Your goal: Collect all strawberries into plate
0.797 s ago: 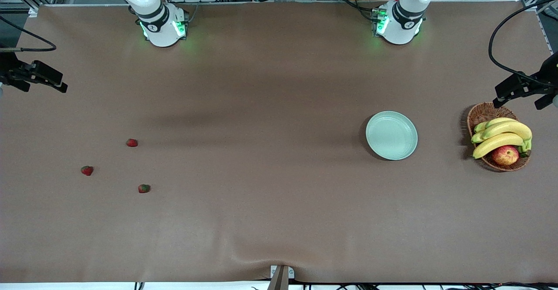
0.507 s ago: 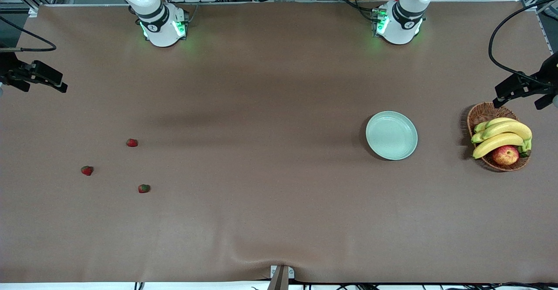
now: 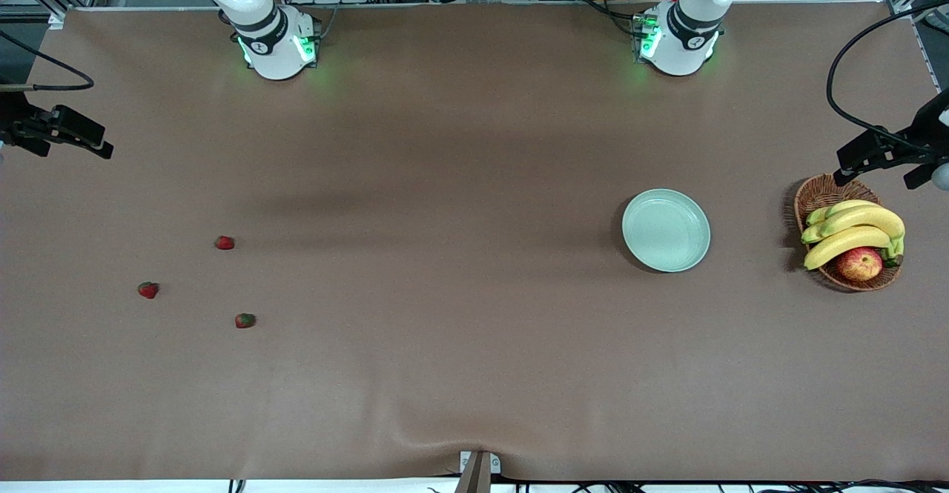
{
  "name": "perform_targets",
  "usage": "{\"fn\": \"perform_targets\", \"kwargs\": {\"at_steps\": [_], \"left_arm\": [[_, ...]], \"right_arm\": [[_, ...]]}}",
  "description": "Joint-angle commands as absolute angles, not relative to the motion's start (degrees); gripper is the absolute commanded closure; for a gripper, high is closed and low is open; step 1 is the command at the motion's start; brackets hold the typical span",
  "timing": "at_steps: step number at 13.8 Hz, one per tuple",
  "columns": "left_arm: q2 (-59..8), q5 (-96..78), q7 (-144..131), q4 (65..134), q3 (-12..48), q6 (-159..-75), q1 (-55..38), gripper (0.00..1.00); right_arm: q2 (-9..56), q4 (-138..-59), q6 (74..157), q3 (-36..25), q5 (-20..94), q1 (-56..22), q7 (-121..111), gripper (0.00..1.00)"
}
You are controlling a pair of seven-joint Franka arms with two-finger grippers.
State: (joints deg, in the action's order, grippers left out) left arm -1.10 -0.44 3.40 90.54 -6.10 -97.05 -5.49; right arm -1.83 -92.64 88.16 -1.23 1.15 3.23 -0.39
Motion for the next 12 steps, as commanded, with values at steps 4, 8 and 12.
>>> {"fn": "perform_targets", "kwargs": {"at_steps": [4,8,12], "left_arm": [[-1.3,-1.0,3.3,89.9,-6.0,-95.7,-5.3,0.00],[-1.3,-1.0,3.3,90.0,-6.0,-95.7,-5.3,0.00],[-1.3,-1.0,3.6,89.9,-6.1,-95.7,-5.2,0.00]], "right_arm": [[3.9,-94.8,91.0,-0.6,0.8,5.9,-1.1,0.00],[12.2,-95.5,94.6,-0.6,0.2,8.3,-1.1,0.00],[15.9,-101.6,104.0,-0.6,0.2,9.6,-1.1,0.00]]}}
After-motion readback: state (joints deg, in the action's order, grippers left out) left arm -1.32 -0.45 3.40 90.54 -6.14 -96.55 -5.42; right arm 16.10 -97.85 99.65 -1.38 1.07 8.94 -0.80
